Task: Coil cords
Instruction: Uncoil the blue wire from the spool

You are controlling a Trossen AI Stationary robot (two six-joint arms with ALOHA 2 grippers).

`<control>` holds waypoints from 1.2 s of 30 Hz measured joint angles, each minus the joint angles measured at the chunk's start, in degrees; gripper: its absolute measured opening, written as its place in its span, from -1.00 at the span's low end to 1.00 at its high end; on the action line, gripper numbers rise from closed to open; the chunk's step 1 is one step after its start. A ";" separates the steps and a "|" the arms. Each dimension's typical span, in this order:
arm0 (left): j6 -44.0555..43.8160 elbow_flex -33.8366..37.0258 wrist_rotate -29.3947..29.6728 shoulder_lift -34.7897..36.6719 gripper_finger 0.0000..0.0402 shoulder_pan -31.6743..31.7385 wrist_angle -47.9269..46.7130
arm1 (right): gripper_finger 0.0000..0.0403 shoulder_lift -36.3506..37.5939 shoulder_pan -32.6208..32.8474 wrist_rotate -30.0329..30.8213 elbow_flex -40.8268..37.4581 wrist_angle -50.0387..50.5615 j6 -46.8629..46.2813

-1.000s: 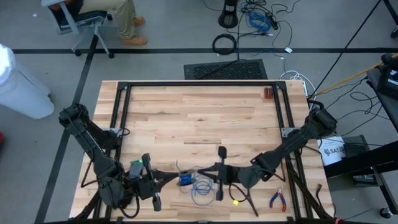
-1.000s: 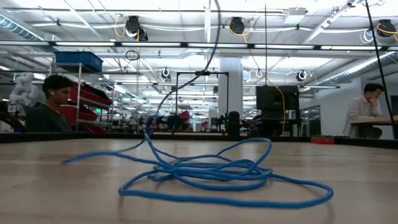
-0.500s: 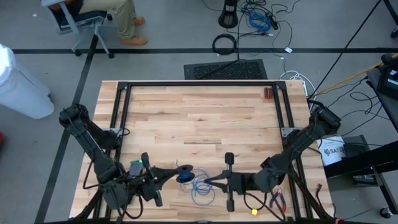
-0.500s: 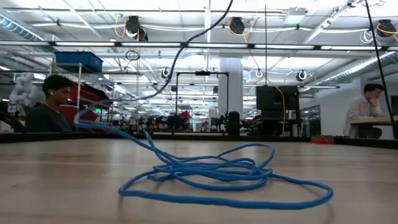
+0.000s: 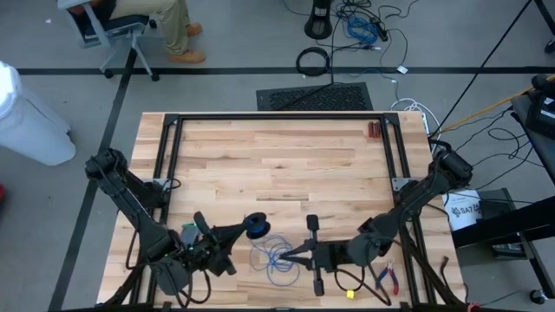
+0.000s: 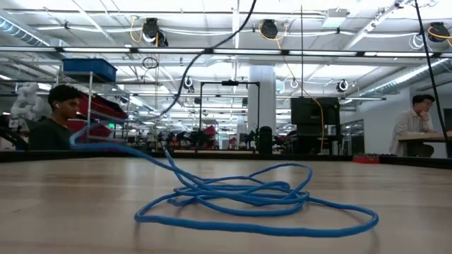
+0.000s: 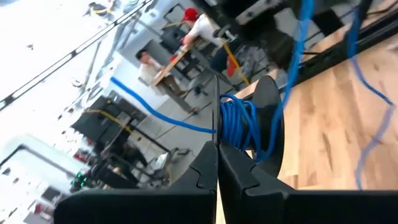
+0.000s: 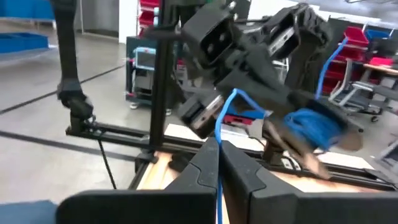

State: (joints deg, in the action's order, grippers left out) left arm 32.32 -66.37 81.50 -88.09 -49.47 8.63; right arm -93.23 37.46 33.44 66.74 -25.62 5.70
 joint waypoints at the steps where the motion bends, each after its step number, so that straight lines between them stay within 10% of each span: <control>1: -0.01 0.00 0.25 0.00 -0.99 0.00 0.20 | -1.00 -0.28 -0.32 -0.88 0.00 0.00 -0.11; 20: -0.29 0.00 0.66 0.00 -0.99 -0.04 10.65 | -1.00 -3.24 -5.59 -3.35 0.00 14.93 -7.05; 36: -0.38 0.00 -12.14 0.02 -0.99 -1.08 23.71 | -1.00 -3.22 -6.87 -3.31 0.00 32.52 -14.50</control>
State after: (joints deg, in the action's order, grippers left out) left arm 31.94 -66.37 69.36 -88.07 -50.55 32.33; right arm -96.44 30.59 30.13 66.74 6.90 -8.80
